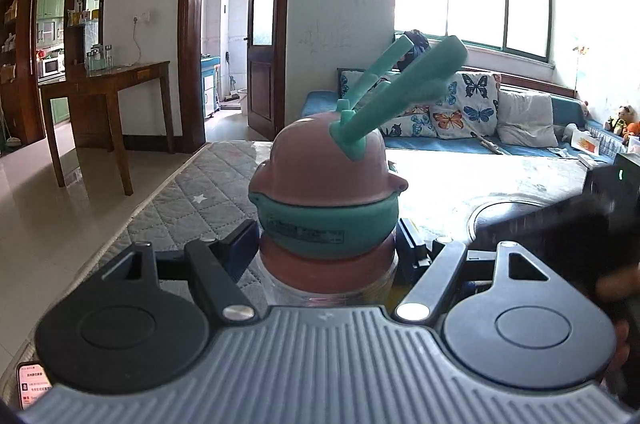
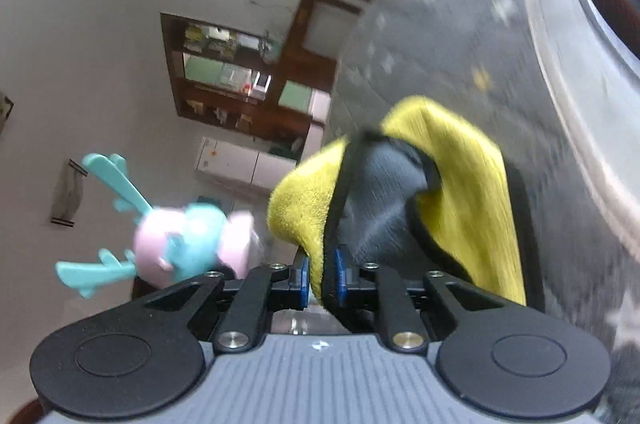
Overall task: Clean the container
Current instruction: 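Rub the yellow cloth over the lid top with the right tool while the left tool holds the bottle, then wipe the bottle's pink base with the cloth in the right tool while the left tool holds it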
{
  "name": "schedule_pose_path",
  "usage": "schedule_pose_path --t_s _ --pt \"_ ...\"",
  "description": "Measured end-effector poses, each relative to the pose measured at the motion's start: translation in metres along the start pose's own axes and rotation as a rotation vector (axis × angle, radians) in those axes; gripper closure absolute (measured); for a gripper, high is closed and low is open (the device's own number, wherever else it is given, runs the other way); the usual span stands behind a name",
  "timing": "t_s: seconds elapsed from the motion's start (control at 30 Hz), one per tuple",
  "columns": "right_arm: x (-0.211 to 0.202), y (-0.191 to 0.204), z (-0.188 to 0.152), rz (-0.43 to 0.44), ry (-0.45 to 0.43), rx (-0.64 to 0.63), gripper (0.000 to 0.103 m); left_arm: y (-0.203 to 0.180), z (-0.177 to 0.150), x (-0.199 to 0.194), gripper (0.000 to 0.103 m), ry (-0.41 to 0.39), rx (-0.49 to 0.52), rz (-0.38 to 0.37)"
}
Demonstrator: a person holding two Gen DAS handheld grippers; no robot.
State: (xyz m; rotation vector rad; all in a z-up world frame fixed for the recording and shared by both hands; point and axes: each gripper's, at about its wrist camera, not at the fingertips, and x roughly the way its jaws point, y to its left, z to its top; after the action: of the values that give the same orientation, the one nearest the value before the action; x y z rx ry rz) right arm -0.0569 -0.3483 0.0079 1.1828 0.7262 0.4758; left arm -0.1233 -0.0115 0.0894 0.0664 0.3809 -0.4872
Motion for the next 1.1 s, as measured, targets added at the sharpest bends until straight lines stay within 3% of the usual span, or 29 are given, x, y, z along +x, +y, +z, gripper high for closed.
schedule_pose_path --t_s 0.17,0.33,0.47,0.57,0.7,0.77,0.93,1.0,1.1 --pt "0.002 -0.013 -0.014 -0.052 0.038 -0.038 0.088 0.002 0.005 0.002 0.030 0.016 -0.015 0.003" --pt "-0.003 0.012 -0.031 -0.167 0.023 -0.281 0.085 0.000 0.010 0.005 0.028 0.030 -0.059 0.032" --pt "-0.007 0.049 -0.051 -0.301 -0.028 -0.581 0.063 -0.004 0.014 0.009 0.017 0.036 -0.103 0.049" --pt "-0.005 0.072 -0.069 -0.402 -0.094 -0.803 0.055 -0.005 0.018 0.013 0.015 0.037 -0.139 0.061" --pt "0.001 0.085 -0.074 -0.434 -0.138 -0.912 0.044 -0.003 0.023 0.019 0.016 0.044 -0.186 0.071" --pt "0.004 0.088 -0.071 -0.440 -0.151 -0.917 0.041 0.000 0.025 0.019 0.023 0.044 -0.197 0.082" --pt "0.010 0.082 -0.064 -0.442 -0.139 -0.906 0.046 0.005 0.028 0.017 0.026 0.049 -0.198 0.087" --pt "0.017 0.075 -0.061 -0.428 -0.109 -0.889 0.070 0.005 0.029 0.015 0.026 0.044 -0.191 0.091" --pt "0.017 0.070 -0.063 -0.429 -0.093 -0.869 0.079 0.004 0.032 0.012 0.029 0.041 -0.184 0.096"
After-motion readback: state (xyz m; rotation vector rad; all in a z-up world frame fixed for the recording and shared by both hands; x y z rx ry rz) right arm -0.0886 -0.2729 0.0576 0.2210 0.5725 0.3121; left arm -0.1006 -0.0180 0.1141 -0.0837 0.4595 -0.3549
